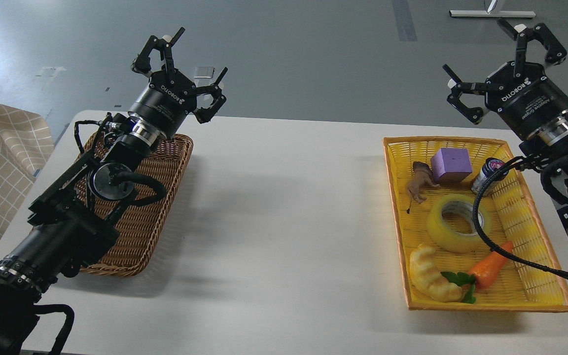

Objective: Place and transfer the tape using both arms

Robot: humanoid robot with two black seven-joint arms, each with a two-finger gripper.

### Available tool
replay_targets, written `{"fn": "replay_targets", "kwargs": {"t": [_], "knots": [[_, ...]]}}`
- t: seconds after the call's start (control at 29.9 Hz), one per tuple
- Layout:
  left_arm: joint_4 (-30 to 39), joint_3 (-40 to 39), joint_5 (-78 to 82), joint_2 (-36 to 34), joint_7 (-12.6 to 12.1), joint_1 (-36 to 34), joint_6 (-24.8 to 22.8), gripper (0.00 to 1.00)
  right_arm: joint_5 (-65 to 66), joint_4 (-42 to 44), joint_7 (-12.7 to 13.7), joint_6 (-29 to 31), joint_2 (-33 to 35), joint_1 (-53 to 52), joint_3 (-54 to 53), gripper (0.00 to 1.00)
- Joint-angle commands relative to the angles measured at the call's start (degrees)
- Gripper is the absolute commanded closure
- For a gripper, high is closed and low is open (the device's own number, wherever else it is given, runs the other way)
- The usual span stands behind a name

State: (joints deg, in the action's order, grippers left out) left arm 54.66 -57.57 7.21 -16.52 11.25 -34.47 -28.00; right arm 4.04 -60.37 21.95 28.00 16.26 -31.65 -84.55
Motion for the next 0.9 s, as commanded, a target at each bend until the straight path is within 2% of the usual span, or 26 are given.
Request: {"fn": "replay_targets", "kwargs": {"t": [0.0, 0.87], "knots": [[0.0, 0.0, 0.0, 0.0, 0.0, -0.1, 0.0, 0.02, 0.0, 0.1, 0.0, 0.0, 0.0, 0.0, 0.0, 0.0], [0.0, -0.1, 0.0, -0.1, 0.3, -0.2, 0.0, 0.02, 0.0, 0.0, 0.0, 0.0, 0.0, 0.0, 0.0, 0.0]]}}
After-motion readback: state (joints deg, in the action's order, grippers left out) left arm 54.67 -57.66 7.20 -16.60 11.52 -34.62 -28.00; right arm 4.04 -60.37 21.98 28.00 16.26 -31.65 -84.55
